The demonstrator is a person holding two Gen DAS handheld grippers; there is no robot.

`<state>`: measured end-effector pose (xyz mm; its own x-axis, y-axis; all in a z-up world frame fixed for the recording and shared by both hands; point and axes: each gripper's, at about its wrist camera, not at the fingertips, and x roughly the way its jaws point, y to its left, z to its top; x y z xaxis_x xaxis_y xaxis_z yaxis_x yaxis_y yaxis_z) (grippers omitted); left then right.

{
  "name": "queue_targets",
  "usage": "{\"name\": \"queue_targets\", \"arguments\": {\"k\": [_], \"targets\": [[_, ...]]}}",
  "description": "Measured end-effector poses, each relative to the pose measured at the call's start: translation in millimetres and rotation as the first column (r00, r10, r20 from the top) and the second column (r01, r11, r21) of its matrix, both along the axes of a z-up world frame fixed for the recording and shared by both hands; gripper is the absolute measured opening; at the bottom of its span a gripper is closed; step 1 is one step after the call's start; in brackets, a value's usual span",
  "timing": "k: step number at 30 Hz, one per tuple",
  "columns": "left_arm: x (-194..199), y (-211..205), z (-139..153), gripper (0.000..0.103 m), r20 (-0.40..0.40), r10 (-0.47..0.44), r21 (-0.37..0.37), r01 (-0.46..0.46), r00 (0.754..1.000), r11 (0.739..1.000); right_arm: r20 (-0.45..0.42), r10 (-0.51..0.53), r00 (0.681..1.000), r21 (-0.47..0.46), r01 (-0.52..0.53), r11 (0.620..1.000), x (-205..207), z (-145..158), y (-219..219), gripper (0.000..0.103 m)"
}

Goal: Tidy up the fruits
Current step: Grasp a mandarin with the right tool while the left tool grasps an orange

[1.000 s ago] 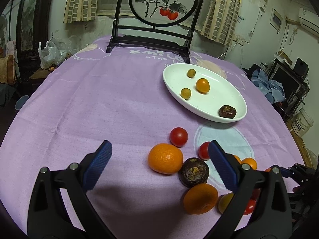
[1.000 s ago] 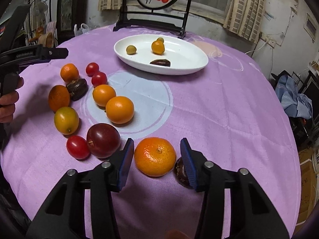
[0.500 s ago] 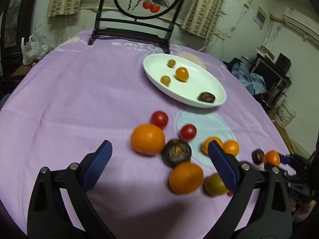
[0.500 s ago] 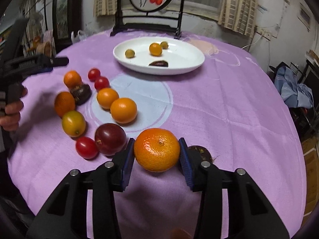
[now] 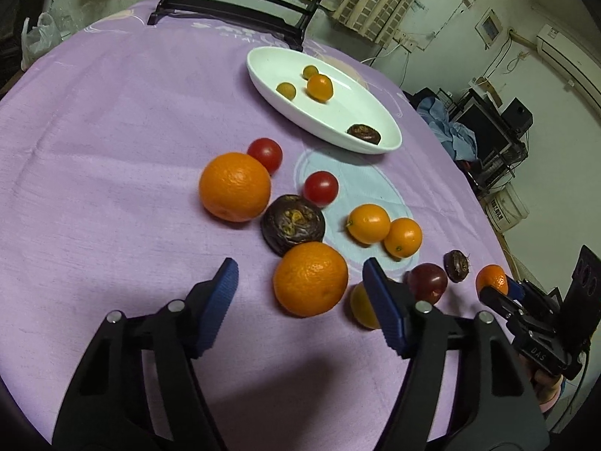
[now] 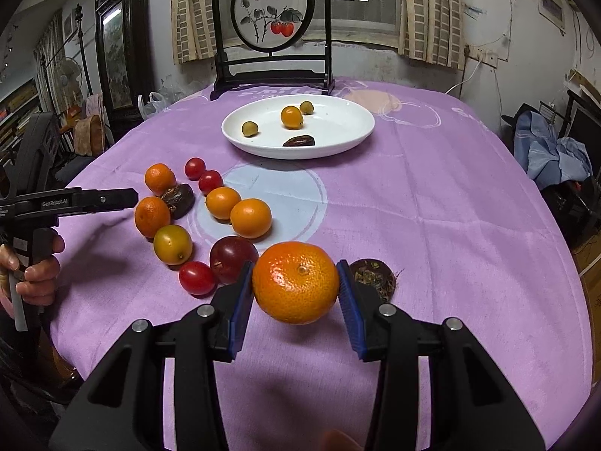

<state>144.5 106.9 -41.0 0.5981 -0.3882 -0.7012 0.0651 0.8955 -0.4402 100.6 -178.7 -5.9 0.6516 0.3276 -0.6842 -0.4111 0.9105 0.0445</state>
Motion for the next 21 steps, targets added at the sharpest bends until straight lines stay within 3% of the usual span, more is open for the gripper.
{"name": "queue_targets", "arguments": {"k": [12,15,19,21], "targets": [[12.1,-13.5,-6.5,0.061,-0.053,0.032,0.041,-0.030,0.998,0.999,-0.006,0.020,1.000,0.040,-0.020,0.999,-5.7,-5.5,-4.4,0.044],[11.9,-21.0,-5.9,0.061,-0.048,0.043,0.095,-0.039,0.998,0.995,-0.010,0.024,1.000,0.048,-0.023,0.999,-5.8,-7.3,-5.8,0.044],[9.3,-31.9,-5.8,0.044,-0.040,0.043,0.176,-0.036,0.998,0.984,-0.012,0.035,0.999,0.051,-0.035,0.998,-7.2,-10.0,-5.1,0.044],[7.1,-34.6,-4.7,0.044,-0.029,0.046,0.201,-0.039,0.999,0.979,-0.012,0.037,0.999,0.056,-0.036,0.998,-8.2,-10.5,-5.8,0.044]]}}
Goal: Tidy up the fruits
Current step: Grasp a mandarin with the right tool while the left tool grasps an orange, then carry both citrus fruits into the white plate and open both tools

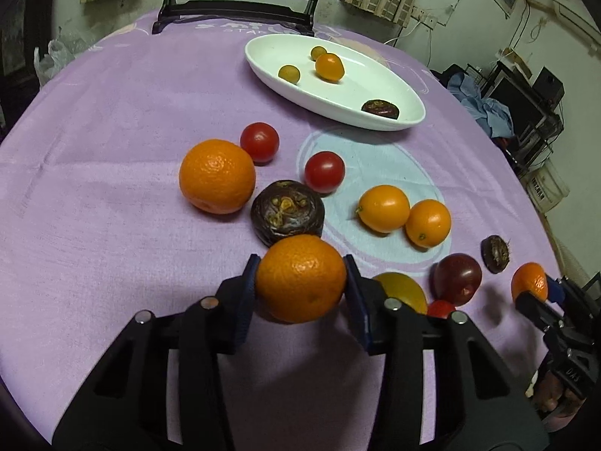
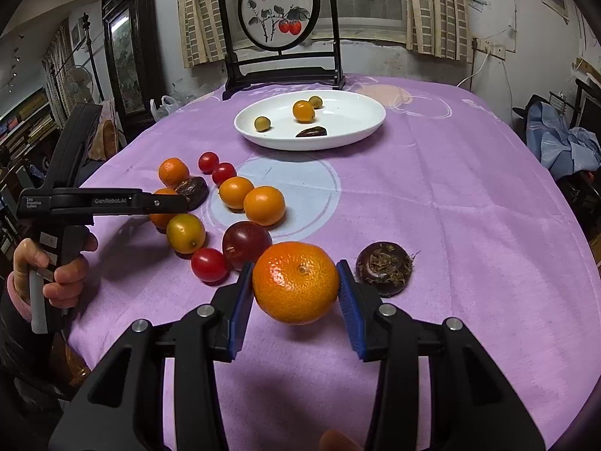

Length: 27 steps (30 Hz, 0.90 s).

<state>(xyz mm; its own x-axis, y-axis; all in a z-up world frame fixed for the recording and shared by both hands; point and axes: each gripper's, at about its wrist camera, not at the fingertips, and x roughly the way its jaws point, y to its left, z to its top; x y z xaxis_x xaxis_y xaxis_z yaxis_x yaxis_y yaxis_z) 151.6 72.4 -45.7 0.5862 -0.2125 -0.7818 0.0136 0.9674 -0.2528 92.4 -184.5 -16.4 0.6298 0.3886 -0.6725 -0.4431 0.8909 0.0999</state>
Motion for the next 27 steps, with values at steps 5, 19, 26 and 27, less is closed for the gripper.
{"name": "queue_targets", "arguments": {"k": [5,19,26,27], "targets": [[-5.2,5.2,2.7,0.043,0.014,0.005,-0.022,-0.005,1.000,1.000,0.002,-0.005,1.000,0.002,0.005,1.000,0.1,-0.2,-4.2,0.044],[76.5,-11.6,76.1,0.043,0.221,-0.037,0.033,0.031,0.975,0.999,0.074,0.035,0.997,0.073,-0.040,0.996,40.5,27.4,12.9,0.044],[159.4,-34.9,59.6,0.043,0.120,-0.036,0.121,0.021,0.992,0.992,0.083,-0.067,0.994,0.175,0.052,0.983,141.0,44.8,37.8,0.044],[163.9,-36.2,56.0,0.043,0.109,-0.040,0.129,0.025,0.993,0.991,0.078,-0.082,0.994,0.173,0.068,0.983,155.6,44.4,41.3,0.044]]}}
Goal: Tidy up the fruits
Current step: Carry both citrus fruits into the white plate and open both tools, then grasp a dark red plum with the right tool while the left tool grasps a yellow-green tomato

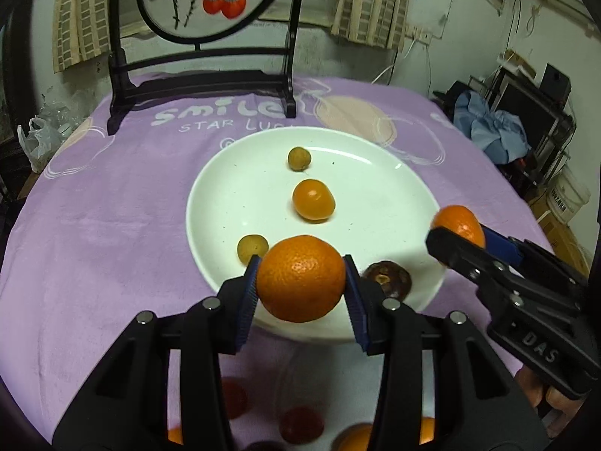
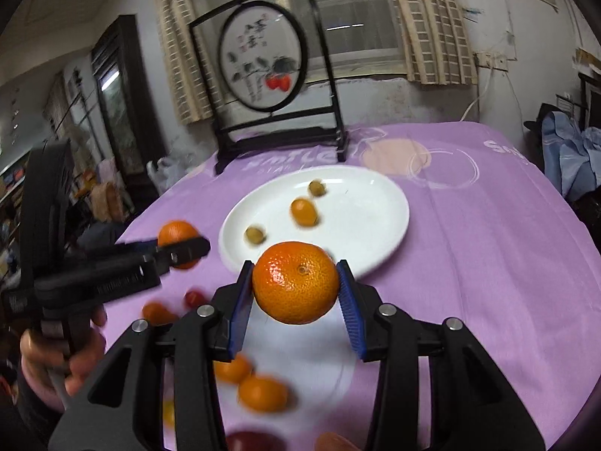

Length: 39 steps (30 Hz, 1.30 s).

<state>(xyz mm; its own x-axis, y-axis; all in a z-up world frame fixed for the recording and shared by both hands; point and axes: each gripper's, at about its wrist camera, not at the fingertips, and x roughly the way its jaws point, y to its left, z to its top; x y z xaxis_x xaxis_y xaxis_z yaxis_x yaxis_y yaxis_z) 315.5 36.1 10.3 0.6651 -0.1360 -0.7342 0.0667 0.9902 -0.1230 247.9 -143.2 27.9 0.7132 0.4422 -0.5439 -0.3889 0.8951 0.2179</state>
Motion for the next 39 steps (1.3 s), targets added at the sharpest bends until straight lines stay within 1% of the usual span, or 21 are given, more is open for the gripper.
{"name": "queue_targets", "arguments": {"k": [3,5,7,9,11,12,13,14,15,16,17,18,20,22,25,27,29,32,35,39], "targets": [[8.2,-3.7,-8.8,0.043,-0.026,-0.008,0.026,0.009,1.000,1.000,-0.055,-0.032,0.998,-0.016,0.031,0.999,43.8,-11.3,10.6,0.044],[11.2,-4.6,-12.9,0.043,-0.038,-0.011,0.036,0.012,0.999,0.999,-0.091,-0.041,0.995,-0.029,0.039,0.999,61.2,-19.1,14.7,0.044],[13.7,-4.7,-16.6,0.043,-0.050,-0.008,0.038,0.010,0.999,0.999,-0.113,-0.053,0.992,-0.060,0.046,0.997,71.7,-28.0,18.1,0.044],[13.5,-3.4,-18.6,0.044,-0.061,-0.002,0.038,0.005,0.998,0.999,-0.138,-0.047,0.989,-0.061,0.039,0.997,77.7,-33.1,19.3,0.044],[12.2,-2.4,-17.4,0.047,-0.064,0.008,0.040,-0.005,0.998,0.999,-0.154,-0.038,0.987,-0.064,0.028,0.998,81.1,-35.9,20.7,0.044],[10.2,-2.4,-15.0,0.055,-0.055,0.021,0.052,-0.018,0.998,0.998,-0.156,-0.037,0.987,-0.068,0.027,0.997,82.5,-37.0,21.0,0.044],[7.2,-1.6,-10.9,0.067,-0.037,0.041,0.073,-0.038,0.998,0.997,-0.158,-0.034,0.987,-0.069,0.024,0.997,82.4,-37.9,21.4,0.045],[2.0,0.8,-5.3,0.073,-0.009,0.064,0.097,-0.063,0.998,0.993,-0.161,-0.030,0.987,-0.066,0.019,0.998,81.7,-38.7,21.7,0.045],[-4.0,4.2,0.9,0.084,0.019,0.078,0.106,-0.079,0.997,0.991,-0.161,-0.026,0.987,-0.067,0.016,0.998,80.5,-39.1,22.2,0.045],[-9.6,8.3,5.8,0.093,0.039,0.082,0.099,-0.086,0.996,0.991,-0.159,-0.024,0.987,-0.065,0.014,0.998,79.6,-38.5,22.2,0.046],[-14.5,12.3,10.4,0.096,0.052,0.087,0.085,-0.091,0.995,0.992,-0.149,-0.025,0.989,-0.059,0.016,0.998,76.7,-36.7,21.2,0.049],[-19.0,16.4,14.6,0.096,0.062,0.093,0.070,-0.097,0.994,0.993,-0.131,-0.035,0.991,-0.055,0.028,0.998,72.9,-33.0,18.8,0.051],[-28.8,23.6,22.2,0.097,0.079,0.104,0.043,-0.107,0.991,0.993,-0.101,-0.048,0.994,-0.037,0.044,0.998,66.2,-24.5,12.5,0.060],[-41.1,30.0,25.3,0.099,0.099,0.108,0.037,-0.112,0.989,0.993,-0.078,-0.061,0.995,-0.006,0.061,0.998,57.6,-16.9,4.7,0.063],[-52.1,35.1,26.8,0.100,0.112,0.128,0.060,-0.136,0.985,0.989,-0.049,-0.057,0.997,0.033,0.059,0.998,36.1,-10.2,-3.6,0.063],[-60.0,42.2,24.5,0.100,0.113,0.158,0.069,-0.166,0.981,0.984,-0.039,-0.052,0.998,0.033,0.054,0.998,23.5,-9.9,-5.0,0.063],[-65.8,50.5,22.2,0.101,0.106,0.184,0.050,-0.190,0.977,0.980,-0.025,-0.041,0.999,0.032,0.042,0.999,7.7,-12.0,-5.5,0.063],[-70.7,62.1,19.7,0.101,0.087,0.208,0.006,-0.209,0.974,0.978,-0.007,-0.026,1.000,0.005,0.026,1.000,-14.5,-15.8,-5.0,0.063],[-74.4,68.1,18.1,0.101,0.080,0.219,-0.015,-0.218,0.972,0.976,0.011,-0.026,1.000,-0.001,0.026,1.000,-32.5,-19.2,-8.7,0.063],[-79.8,67.1,19.8,0.101,0.088,0.214,-0.024,-0.213,0.973,0.977,-0.039,-0.016,0.999,0.031,0.017,0.999,-48.9,-26.3,-16.4,0.063]]}}
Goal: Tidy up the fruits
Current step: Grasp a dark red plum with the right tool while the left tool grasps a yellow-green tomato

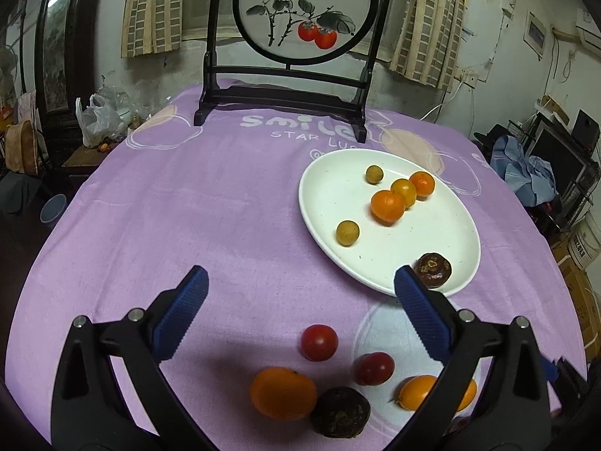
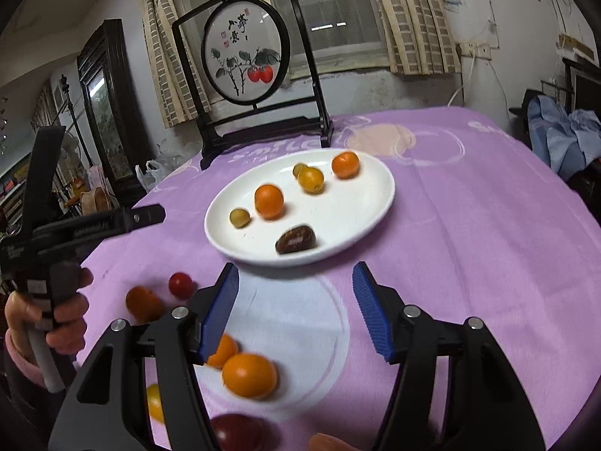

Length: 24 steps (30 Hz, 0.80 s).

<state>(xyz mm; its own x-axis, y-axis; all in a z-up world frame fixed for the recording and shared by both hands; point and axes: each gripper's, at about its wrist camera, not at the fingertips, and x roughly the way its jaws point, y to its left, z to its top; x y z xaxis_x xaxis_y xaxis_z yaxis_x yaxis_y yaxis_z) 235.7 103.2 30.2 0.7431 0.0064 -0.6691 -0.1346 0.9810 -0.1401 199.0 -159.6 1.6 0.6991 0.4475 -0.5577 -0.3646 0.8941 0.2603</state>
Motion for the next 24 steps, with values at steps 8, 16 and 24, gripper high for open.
{"name": "queue_targets", "arguments": {"k": [8,16,24], "targets": [[-6.8,-4.2,1.5,0.101,0.015,-0.024,0.008,0.024,1.000,1.000,-0.088,0.078,0.993,-0.004,-0.079,0.997,-49.8,-11.1,8.7,0.063],[-10.8,0.5,2.0,0.101,0.021,-0.021,-0.014,0.022,1.000,1.000,-0.150,0.092,0.984,-0.070,-0.104,0.992,-57.8,-28.9,27.1,0.063],[-11.3,0.0,2.2,0.101,0.022,-0.025,-0.011,0.025,0.999,1.000,-0.177,0.091,0.980,-0.062,-0.103,0.993,-57.0,-37.3,29.6,0.056]]}}
